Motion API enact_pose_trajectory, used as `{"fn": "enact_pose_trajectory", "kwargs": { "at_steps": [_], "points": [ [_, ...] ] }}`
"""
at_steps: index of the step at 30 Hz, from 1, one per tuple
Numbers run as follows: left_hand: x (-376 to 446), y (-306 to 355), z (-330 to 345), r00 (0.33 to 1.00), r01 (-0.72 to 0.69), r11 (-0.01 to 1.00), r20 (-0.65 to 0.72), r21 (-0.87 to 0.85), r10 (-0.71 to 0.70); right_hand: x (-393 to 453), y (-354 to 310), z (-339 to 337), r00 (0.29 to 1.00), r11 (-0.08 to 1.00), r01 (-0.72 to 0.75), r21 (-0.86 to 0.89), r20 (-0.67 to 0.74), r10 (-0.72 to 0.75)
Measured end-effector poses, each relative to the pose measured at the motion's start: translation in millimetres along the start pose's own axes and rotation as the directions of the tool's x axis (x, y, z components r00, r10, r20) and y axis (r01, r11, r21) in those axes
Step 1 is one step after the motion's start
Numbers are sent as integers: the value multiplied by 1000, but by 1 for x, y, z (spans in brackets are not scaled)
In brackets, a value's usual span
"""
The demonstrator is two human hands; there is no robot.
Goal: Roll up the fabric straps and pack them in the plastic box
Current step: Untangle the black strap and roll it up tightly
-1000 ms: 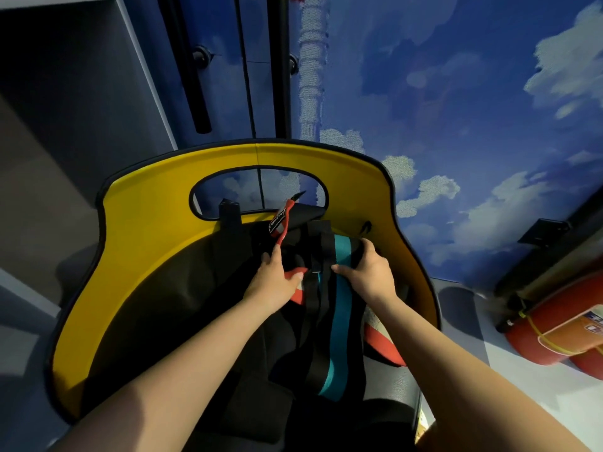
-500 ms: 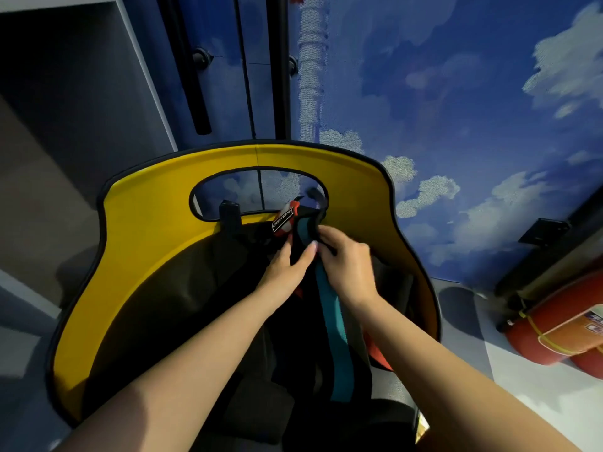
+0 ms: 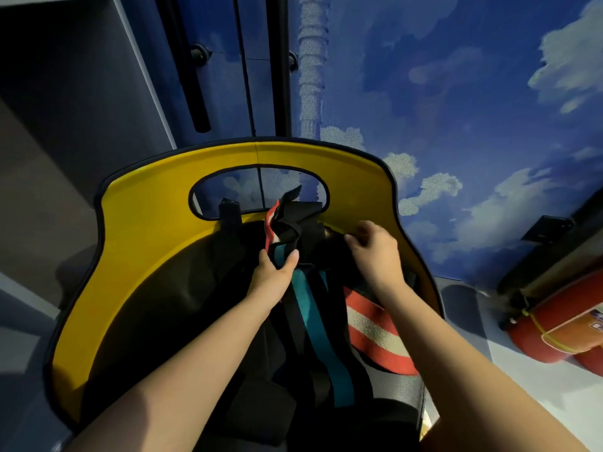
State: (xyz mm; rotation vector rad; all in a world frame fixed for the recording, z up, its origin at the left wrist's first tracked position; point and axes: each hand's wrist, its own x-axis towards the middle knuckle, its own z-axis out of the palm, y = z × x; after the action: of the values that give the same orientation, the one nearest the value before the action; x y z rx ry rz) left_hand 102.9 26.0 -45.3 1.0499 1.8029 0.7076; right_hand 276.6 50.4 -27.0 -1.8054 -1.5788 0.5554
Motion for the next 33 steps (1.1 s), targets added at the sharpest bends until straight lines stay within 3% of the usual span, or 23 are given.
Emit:
{"fn": "enact_pose_trajectory", "kwargs": {
  "at_steps": [2, 4, 9, 12, 18, 22, 28, 33],
  "points": [
    [4, -3, 2, 999, -37, 998, -17, 50, 38, 6, 13, -4, 982, 987, -131, -97, 123, 143],
    [7, -7, 2, 997, -71, 992, -19, 104, 74, 6, 20, -3, 955, 969, -157, -193, 222, 198],
    [6, -9, 3, 995, -98, 980, 20, 172, 96, 3, 23, 0, 979, 971, -83, -226, 164, 122],
    [5, -9, 2, 994, -104, 976, 53, 191, 96, 4, 23, 2, 965, 972, -50, -229, 241, 107],
    [-3, -10, -2, 984, -153, 967, 122, 203, 130, 5, 13, -3, 989, 999, -26, -38, 147, 31],
    [-12, -7, -2, 957, -208, 958, 245, 199, 157, 7, 1, -11, 992, 985, -28, 170, 128, 6],
    [-17, 3, 6, 945, -239, 914, 294, 327, 142, 8, -8, -23, 989, 906, 11, 423, 130, -72],
    [-10, 13, 23, 945, -268, 845, 296, 464, 137, 7, -12, -34, 987, 863, 50, 502, 108, -120]
  ]
}}
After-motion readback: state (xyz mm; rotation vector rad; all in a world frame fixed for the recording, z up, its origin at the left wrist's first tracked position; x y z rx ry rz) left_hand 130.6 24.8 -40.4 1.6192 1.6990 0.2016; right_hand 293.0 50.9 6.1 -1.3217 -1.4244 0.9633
